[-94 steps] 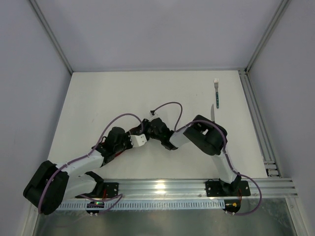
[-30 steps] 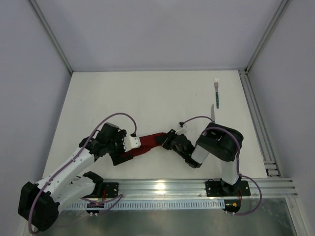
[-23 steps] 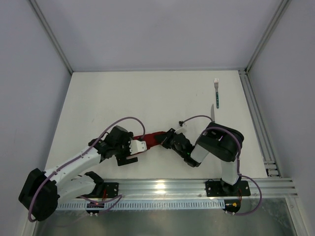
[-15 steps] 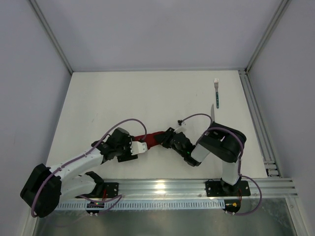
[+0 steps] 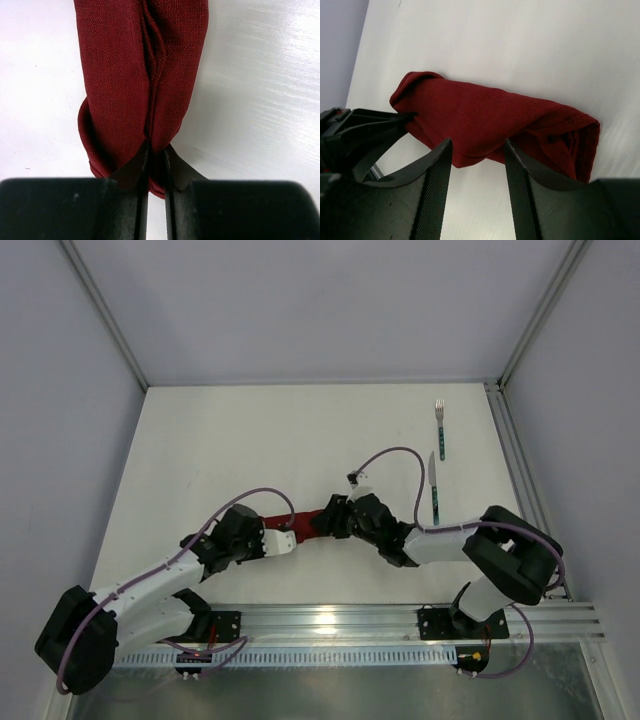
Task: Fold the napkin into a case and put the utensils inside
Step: Rotate the smaller rectangle-folded napkin from the folded napkin.
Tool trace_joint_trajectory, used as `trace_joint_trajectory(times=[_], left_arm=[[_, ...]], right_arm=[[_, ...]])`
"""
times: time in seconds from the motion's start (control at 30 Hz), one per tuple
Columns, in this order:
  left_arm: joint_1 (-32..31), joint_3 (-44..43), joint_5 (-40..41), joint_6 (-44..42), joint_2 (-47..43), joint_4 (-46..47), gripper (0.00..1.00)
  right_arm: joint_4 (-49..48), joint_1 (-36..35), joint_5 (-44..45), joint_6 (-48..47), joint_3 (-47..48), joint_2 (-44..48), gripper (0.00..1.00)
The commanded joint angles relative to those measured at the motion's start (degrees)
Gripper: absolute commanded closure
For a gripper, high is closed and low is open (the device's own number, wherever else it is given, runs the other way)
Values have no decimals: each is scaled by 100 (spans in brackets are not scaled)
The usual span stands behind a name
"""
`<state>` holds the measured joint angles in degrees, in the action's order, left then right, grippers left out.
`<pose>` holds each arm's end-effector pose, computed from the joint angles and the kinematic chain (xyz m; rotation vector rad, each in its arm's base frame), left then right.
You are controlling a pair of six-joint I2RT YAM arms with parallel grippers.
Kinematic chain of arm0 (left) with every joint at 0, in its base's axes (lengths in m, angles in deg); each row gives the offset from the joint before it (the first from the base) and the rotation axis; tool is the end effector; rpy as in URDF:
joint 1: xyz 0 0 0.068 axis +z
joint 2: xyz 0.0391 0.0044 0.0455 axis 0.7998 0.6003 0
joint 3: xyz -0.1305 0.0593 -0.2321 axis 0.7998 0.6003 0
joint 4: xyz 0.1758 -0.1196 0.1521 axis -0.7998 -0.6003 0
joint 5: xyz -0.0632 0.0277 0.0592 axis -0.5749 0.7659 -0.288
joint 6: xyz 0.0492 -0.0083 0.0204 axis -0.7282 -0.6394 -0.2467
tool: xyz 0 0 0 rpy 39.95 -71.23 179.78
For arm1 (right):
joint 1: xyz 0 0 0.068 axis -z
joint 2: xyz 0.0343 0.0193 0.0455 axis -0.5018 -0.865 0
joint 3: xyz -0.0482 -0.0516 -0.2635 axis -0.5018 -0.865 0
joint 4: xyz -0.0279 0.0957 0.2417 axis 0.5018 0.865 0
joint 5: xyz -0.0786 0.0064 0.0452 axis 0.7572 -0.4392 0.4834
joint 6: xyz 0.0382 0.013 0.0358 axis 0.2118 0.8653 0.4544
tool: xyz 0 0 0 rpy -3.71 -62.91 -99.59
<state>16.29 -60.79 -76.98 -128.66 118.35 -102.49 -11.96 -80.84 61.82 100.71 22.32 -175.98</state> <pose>0.1411 -0.1070 0.1583 1.6254 1.9000 0.0078 0.1852 0.2233 0.1504 -0.0591 2.1194 1.0103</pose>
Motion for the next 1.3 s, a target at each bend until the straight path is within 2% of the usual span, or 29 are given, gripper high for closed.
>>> trace_joint_trajectory(times=[0.0,0.23,0.3,0.37,0.4,0.53,0.63,0.73,0.93,1.0,1.2,1.27], left_arm=[[-18,48,59,-145,-55,299,89],[-27,145,-134,-320,-37,272,86],[-27,180,-151,-321,-90,272,85],[-27,189,-152,-312,-90,272,84],[-27,189,-152,-286,-72,272,83],[-18,207,-73,-224,-19,264,80],[-27,242,-20,-215,-54,246,75],[-27,251,-20,-189,-116,246,72],[-18,110,-81,-31,-186,88,65],[-27,14,-177,48,-230,-35,59],[87,-724,-1003,584,-643,-1045,42],[244,-1083,-1257,794,-696,-1456,41]], right_arm=[[1330,62,-221,-802,391,564,49],[2640,150,-502,-1628,804,1346,48],[2651,150,-651,-1891,1006,1426,52],[2449,168,-958,-1963,1182,1286,57],[2405,176,-1099,-1989,1453,963,64],[2143,176,-1793,-1859,2105,-126,80],[1590,168,-2137,-1630,2141,-769,86],[1307,159,-2164,-1524,2027,-1156,89],[814,159,-1971,-1322,1360,-1281,96],[752,159,-1830,-1261,1184,-1307,96],[348,168,-1637,-1094,946,-1395,96],[199,159,-1601,-1014,893,-1387,96]])
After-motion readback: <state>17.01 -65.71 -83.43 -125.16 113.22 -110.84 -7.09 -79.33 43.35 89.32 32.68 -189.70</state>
